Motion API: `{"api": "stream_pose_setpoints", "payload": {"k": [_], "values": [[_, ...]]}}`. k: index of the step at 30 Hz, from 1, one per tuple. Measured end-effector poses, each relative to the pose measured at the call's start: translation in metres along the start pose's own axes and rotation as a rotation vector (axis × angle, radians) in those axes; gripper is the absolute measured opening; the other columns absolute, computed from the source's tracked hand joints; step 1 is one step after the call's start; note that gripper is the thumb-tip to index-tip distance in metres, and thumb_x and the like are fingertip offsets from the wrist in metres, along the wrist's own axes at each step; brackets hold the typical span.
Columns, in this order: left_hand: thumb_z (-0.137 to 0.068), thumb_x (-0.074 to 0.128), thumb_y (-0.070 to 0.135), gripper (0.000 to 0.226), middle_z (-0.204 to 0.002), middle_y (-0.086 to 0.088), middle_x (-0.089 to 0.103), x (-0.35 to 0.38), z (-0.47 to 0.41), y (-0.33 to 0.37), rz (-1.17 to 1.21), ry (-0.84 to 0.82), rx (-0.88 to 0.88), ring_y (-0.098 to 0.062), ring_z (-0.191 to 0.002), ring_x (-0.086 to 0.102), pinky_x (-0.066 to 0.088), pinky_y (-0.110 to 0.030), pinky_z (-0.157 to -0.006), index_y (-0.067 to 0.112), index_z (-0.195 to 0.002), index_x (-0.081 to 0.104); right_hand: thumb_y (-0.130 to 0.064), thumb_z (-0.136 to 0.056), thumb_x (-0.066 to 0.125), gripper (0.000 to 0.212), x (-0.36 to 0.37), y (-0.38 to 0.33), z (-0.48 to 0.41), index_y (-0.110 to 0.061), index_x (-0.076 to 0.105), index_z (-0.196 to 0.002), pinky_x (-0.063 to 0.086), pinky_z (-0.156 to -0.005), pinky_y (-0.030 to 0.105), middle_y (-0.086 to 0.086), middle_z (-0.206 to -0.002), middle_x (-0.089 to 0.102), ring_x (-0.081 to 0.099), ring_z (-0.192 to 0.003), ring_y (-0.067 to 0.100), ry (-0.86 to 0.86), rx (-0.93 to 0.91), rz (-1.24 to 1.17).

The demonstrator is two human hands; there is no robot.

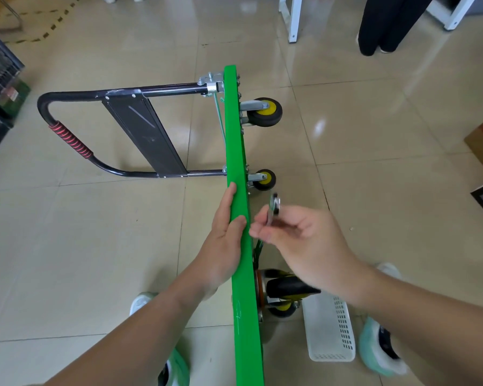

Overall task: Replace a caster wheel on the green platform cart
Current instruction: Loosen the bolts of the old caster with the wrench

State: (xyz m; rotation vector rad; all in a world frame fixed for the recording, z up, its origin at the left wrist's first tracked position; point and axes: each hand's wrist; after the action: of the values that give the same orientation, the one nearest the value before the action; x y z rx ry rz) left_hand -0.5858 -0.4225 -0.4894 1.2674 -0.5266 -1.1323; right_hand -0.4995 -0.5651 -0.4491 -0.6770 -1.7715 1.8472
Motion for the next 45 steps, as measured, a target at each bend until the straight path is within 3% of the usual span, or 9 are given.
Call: {"api": "stream_pose_setpoints", "payload": {"k": [3, 6, 14, 19, 26, 30, 35, 40, 45], "values": [[-0.112, 0.031, 0.027, 0.057, -0.165, 0.025, 0.024, 0.001, 0.002, 0.001, -0.002, 0.008, 0.005, 0.001, -0.148, 0.03, 0.023, -0.035, -0.127, 0.06, -0.156, 0.013, 0.013, -0.083, 0.07, 0.032, 0.0, 0.015, 0.03, -0.018, 0.077, -0.09, 0.059, -0.081, 0.023, -0.003, -0.094, 0.077, 0.074, -0.088, 0.006, 0.013, -0.243, 0.206], [-0.11, 0.03, 0.034, 0.057, -0.165, 0.024, 0.023, 0.001, 0.002, 0.001, -0.001, 0.004, 0.008, -0.002, -0.148, 0.031, 0.025, -0.035, -0.125, 0.061, -0.156, 0.011, 0.003, -0.082, 0.075, 0.016, -0.005, 0.019, 0.037, -0.004, 0.077, -0.096, 0.06, -0.084, 0.026, 0.006, -0.097, 0.078, 0.075, -0.092, 0.014, 0.133, -0.327, 0.147], [-0.113, 0.027, 0.029, 0.056, -0.161, 0.028, 0.022, 0.002, 0.004, 0.006, -0.018, -0.01, -0.006, 0.007, -0.137, 0.036, 0.031, -0.017, -0.106, 0.061, -0.155, 0.008, 0.005, -0.09, 0.064, 0.015, -0.026, -0.008, -0.01, -0.009, 0.071, -0.093, 0.063, -0.075, 0.036, 0.014, -0.089, 0.076, 0.076, -0.084, 0.029, 0.252, 0.171, -0.221], [-0.113, 0.028, 0.025, 0.058, -0.159, 0.031, 0.021, 0.001, 0.003, 0.006, -0.018, -0.007, -0.005, 0.013, -0.137, 0.032, 0.027, -0.016, -0.114, 0.058, -0.158, 0.01, -0.001, -0.094, 0.062, 0.011, -0.026, 0.0, -0.041, -0.007, 0.069, -0.098, 0.064, -0.072, 0.035, 0.016, -0.091, 0.074, 0.076, -0.081, 0.029, 0.214, 0.337, -0.215], [-0.112, 0.03, 0.022, 0.059, -0.162, 0.028, 0.022, -0.001, 0.0, 0.004, -0.01, -0.009, 0.002, 0.007, -0.146, 0.029, 0.024, -0.027, -0.124, 0.054, -0.159, 0.01, -0.004, -0.095, 0.063, 0.008, -0.017, 0.002, -0.058, -0.01, 0.068, -0.096, 0.063, -0.068, 0.033, 0.013, -0.088, 0.073, 0.075, -0.072, 0.025, 0.11, 0.373, -0.15], [-0.112, 0.03, 0.021, 0.06, -0.157, 0.031, 0.031, -0.001, 0.0, 0.002, -0.009, -0.015, -0.003, 0.007, -0.142, 0.035, 0.03, -0.023, -0.119, 0.053, -0.16, 0.011, -0.002, -0.095, 0.063, 0.01, -0.01, 0.001, -0.061, -0.009, 0.069, -0.093, 0.064, -0.073, 0.036, 0.007, -0.077, 0.074, 0.074, -0.07, 0.022, 0.046, 0.356, -0.116], [-0.112, 0.03, 0.023, 0.06, -0.163, 0.023, 0.027, 0.0, -0.001, 0.0, 0.004, -0.009, -0.004, 0.003, -0.146, 0.033, 0.028, -0.027, -0.122, 0.055, -0.159, 0.011, -0.003, -0.095, 0.063, 0.012, -0.004, 0.003, -0.057, -0.012, 0.07, -0.091, 0.064, -0.073, 0.037, 0.002, -0.07, 0.074, 0.073, -0.071, 0.022, 0.099, 0.344, -0.137], [-0.112, 0.03, 0.024, 0.06, -0.163, 0.023, 0.026, 0.001, -0.003, -0.002, 0.005, -0.005, 0.0, 0.002, -0.145, 0.033, 0.029, -0.024, -0.118, 0.056, -0.159, 0.011, -0.004, -0.095, 0.064, 0.012, -0.003, 0.001, -0.056, -0.014, 0.07, -0.091, 0.064, -0.075, 0.038, 0.001, -0.073, 0.075, 0.073, -0.072, 0.021, 0.094, 0.353, -0.14], [-0.112, 0.03, 0.024, 0.06, -0.161, 0.025, 0.025, 0.001, -0.003, -0.003, -0.009, -0.002, -0.005, 0.005, -0.142, 0.034, 0.029, -0.003, -0.099, 0.055, -0.159, 0.01, -0.005, -0.094, 0.065, 0.015, 0.003, -0.003, -0.048, -0.018, 0.071, -0.097, 0.062, -0.083, 0.044, 0.002, -0.08, 0.077, 0.075, -0.08, 0.02, 0.074, 0.286, -0.046]]}}
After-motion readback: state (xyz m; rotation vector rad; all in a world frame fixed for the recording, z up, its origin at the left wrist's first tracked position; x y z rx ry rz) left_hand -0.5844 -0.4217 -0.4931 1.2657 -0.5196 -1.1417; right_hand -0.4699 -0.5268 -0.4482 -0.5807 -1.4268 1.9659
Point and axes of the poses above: each hand's wrist, its own z-axis away from the middle knuckle, its own x-axis out of the palm, y = z × x
